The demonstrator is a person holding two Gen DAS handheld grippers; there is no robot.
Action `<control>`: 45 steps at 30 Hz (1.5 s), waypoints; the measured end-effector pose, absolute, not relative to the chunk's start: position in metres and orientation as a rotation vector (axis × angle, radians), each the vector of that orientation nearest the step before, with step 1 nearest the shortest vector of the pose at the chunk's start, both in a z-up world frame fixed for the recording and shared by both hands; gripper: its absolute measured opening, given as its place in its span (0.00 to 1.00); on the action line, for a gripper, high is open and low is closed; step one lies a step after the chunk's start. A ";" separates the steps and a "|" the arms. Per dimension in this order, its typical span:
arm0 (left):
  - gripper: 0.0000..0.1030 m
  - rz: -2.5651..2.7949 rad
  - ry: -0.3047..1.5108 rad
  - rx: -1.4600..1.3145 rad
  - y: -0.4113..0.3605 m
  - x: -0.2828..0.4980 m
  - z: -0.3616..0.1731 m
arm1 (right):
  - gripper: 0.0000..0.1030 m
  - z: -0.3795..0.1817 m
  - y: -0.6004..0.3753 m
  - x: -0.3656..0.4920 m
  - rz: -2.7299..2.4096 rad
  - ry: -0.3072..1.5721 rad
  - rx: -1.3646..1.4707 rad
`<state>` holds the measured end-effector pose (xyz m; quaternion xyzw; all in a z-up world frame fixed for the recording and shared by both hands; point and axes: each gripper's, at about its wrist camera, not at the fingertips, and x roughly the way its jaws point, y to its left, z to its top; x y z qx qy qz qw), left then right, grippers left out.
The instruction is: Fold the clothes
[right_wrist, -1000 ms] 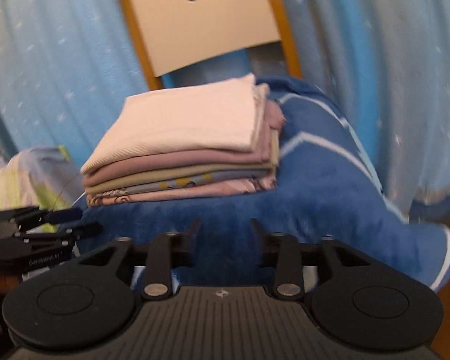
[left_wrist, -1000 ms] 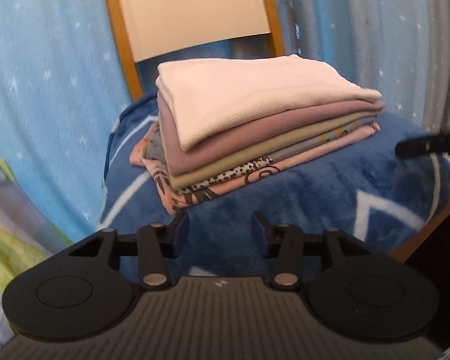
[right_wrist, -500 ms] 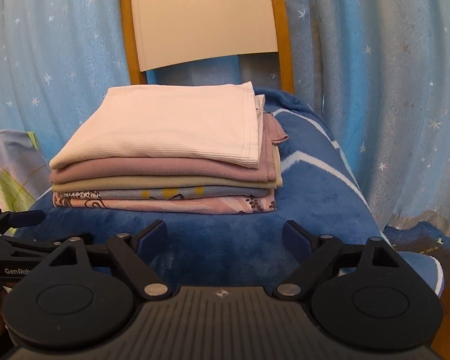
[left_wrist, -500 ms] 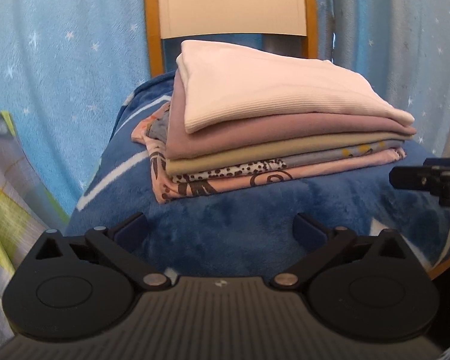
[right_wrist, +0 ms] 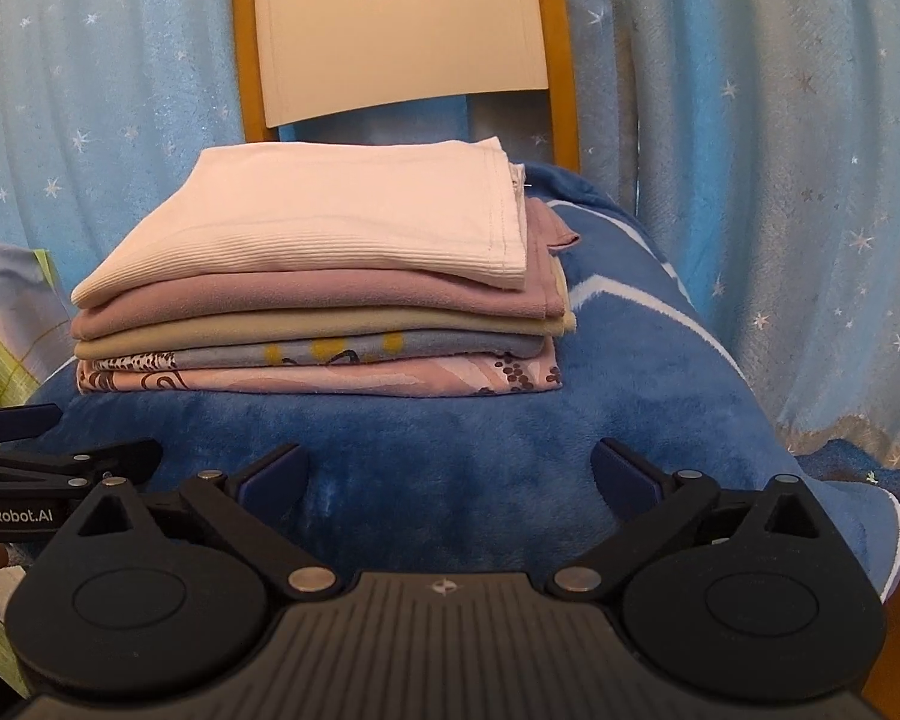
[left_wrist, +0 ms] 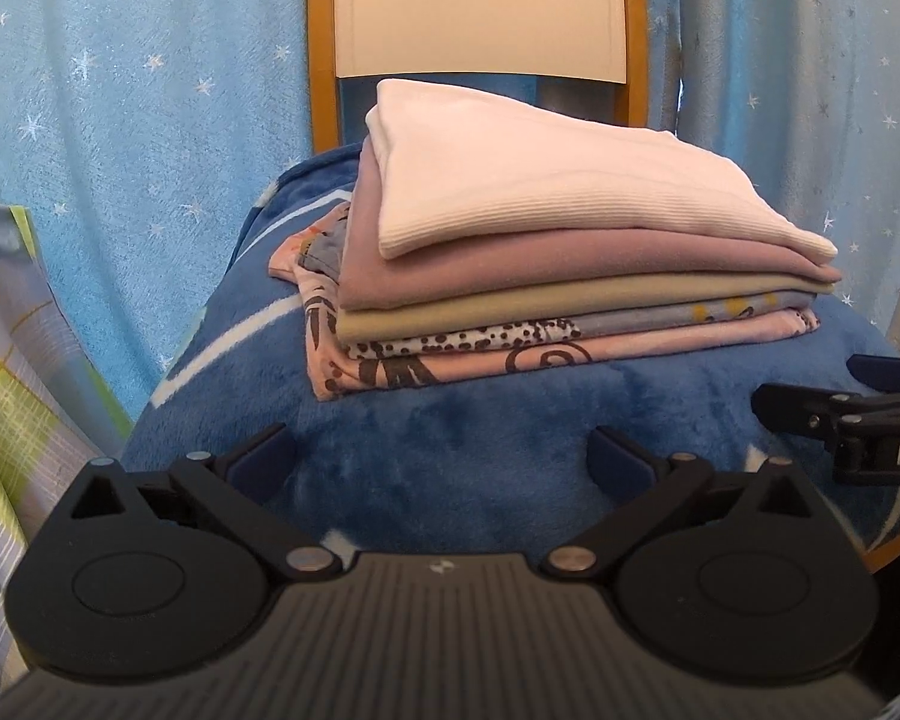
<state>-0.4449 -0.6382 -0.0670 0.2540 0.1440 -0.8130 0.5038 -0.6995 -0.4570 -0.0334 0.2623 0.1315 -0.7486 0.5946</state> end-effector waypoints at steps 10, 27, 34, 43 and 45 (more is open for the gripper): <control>1.00 -1.968 0.345 0.587 -0.635 -0.443 -0.068 | 1.00 -0.034 -0.455 -0.696 -1.759 0.317 0.592; 1.00 -1.988 0.340 0.557 -0.628 -0.442 -0.070 | 1.00 -0.034 -0.454 -0.695 -1.766 0.304 0.594; 1.00 -2.001 0.300 0.556 -0.625 -0.442 -0.074 | 1.00 -0.033 -0.455 -0.694 -1.773 0.314 0.592; 1.00 -1.998 0.252 0.554 -0.623 -0.443 -0.073 | 1.00 -0.033 -0.454 -0.694 -1.781 0.305 0.590; 1.00 -1.981 0.180 0.524 -0.617 -0.445 -0.070 | 1.00 -0.032 -0.450 -0.693 -1.791 0.287 0.570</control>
